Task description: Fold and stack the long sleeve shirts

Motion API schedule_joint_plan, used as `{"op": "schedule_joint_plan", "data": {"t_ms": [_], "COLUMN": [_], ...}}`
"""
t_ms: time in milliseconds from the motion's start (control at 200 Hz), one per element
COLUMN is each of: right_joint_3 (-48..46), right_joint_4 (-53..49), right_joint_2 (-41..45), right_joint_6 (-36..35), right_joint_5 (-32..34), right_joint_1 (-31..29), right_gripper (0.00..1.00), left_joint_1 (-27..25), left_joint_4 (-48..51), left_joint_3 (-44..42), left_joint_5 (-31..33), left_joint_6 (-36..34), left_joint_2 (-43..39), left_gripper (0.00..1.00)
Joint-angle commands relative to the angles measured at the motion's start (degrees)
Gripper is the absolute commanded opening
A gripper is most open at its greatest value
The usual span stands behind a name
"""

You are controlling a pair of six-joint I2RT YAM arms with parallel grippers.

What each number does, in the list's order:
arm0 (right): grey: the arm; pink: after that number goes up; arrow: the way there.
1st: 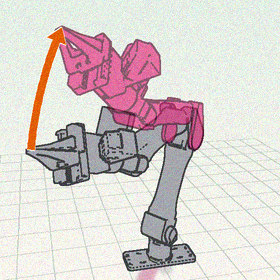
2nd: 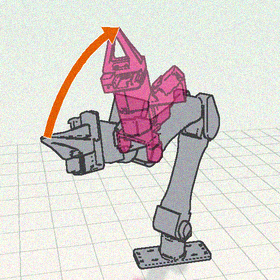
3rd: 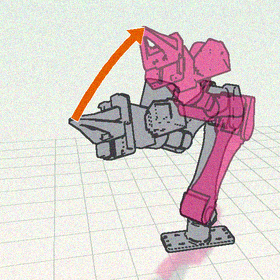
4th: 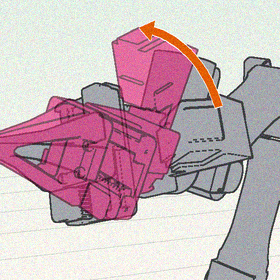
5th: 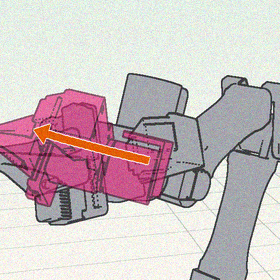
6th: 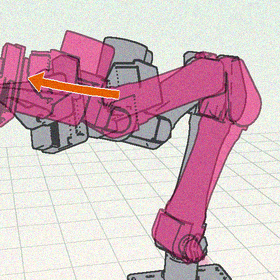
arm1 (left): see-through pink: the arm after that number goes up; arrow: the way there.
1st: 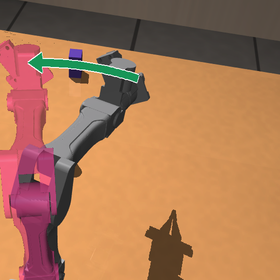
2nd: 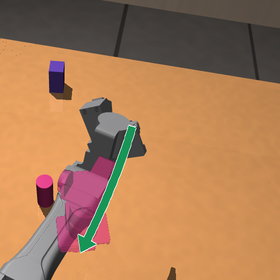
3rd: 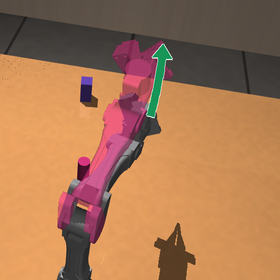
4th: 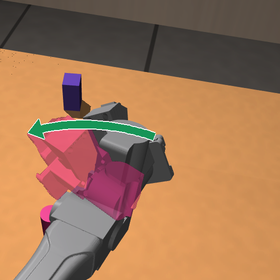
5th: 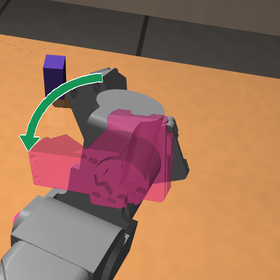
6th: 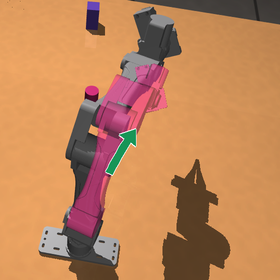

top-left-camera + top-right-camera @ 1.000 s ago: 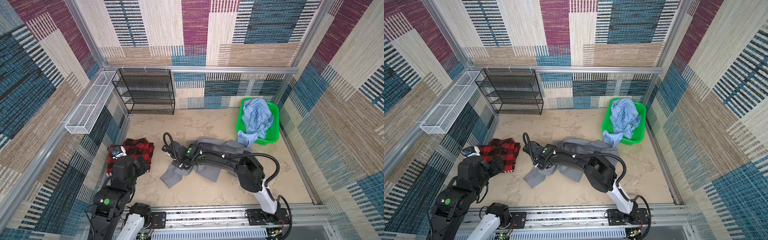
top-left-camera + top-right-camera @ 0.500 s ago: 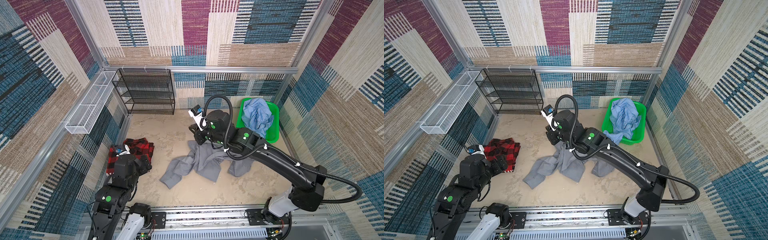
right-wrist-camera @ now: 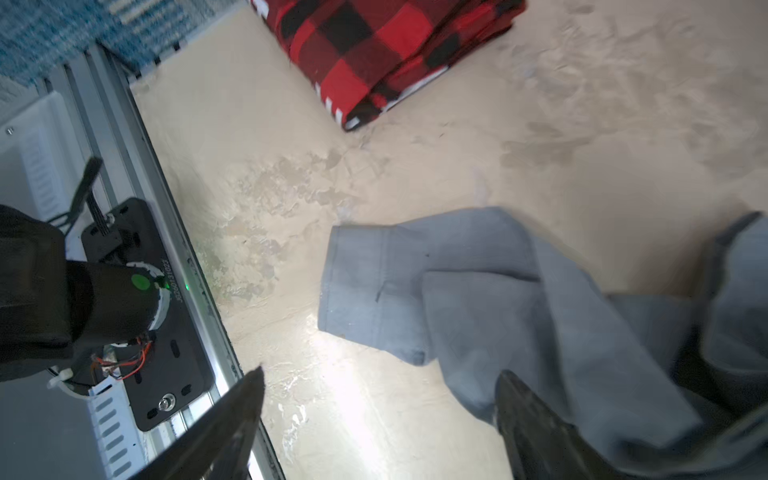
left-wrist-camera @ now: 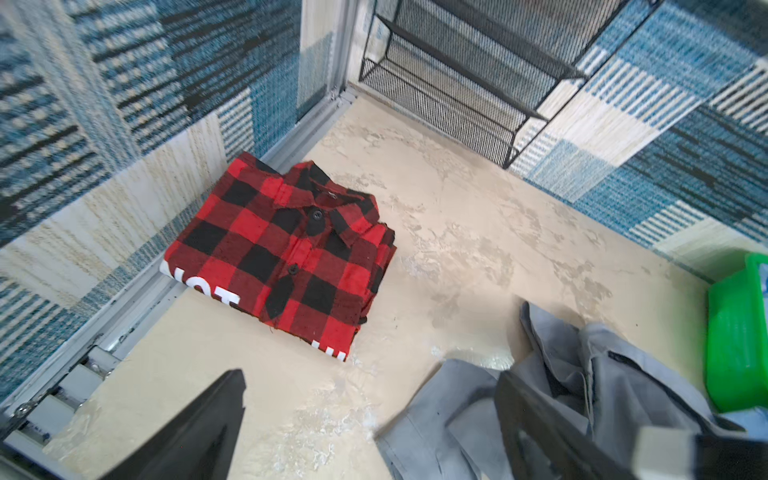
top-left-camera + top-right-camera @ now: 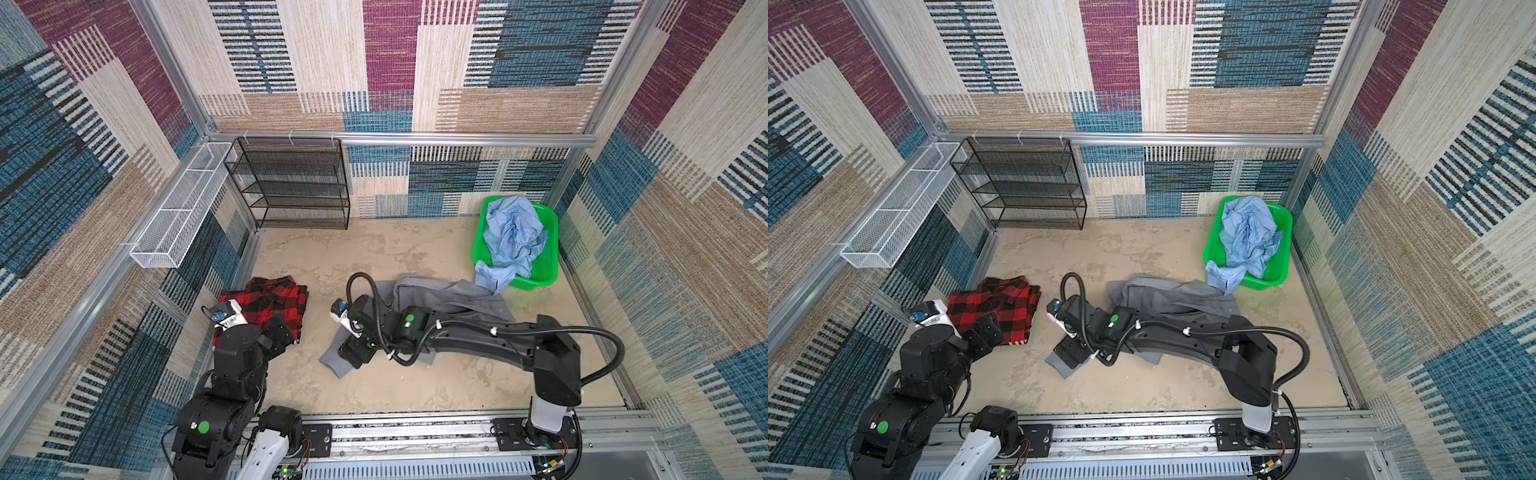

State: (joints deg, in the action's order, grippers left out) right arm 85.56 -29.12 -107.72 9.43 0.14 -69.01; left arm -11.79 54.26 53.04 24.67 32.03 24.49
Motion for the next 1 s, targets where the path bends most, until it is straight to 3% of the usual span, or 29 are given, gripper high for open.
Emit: {"op": "schedule_joint_plan", "data": {"t_ms": [0,240,426,481,611,771,997], "right_joint_3": [2.6,8.3,9.3,9.4,9.7,11.9,18.3], "right_joint_4": [3.3,2.2,1.7,1.7,1.5,0.0,-2.6], "right_joint_2": [-4.9,-14.8,-19.2,-19.4,-19.5,-17.5,-3.7], "right_joint_6": [2.5,3.6,4.2,4.0,3.6,2.6,1.8], "right_joint_5": [4.4,9.5,10.1,10.2,9.9,9.0,8.7], "right_joint_1": [-2.2,-4.6,-4.8,-4.7,-4.7,-4.7,-0.8], "right_gripper": [0.89,0.88,0.77,0.69,0.33,0.00,0.00], "left_joint_1": [0.0,0.0,0.0,0.0,0.0,0.0,0.0], "left_joint_4": [1.9,1.4,1.2,1.3,1.2,1.0,-0.4], "left_joint_3": [0.5,0.3,0.3,0.4,0.2,0.1,0.1], "left_joint_5": [4.8,4.2,4.2,4.1,4.0,3.8,0.8], "left_joint_6": [2.3,1.7,1.6,1.6,1.5,1.3,-0.6], "left_joint_2": [-1.3,-0.8,-0.9,-0.9,-1.1,-0.9,-1.2], "left_gripper": [0.97,0.97,0.97,0.97,0.97,0.96,0.95]}}
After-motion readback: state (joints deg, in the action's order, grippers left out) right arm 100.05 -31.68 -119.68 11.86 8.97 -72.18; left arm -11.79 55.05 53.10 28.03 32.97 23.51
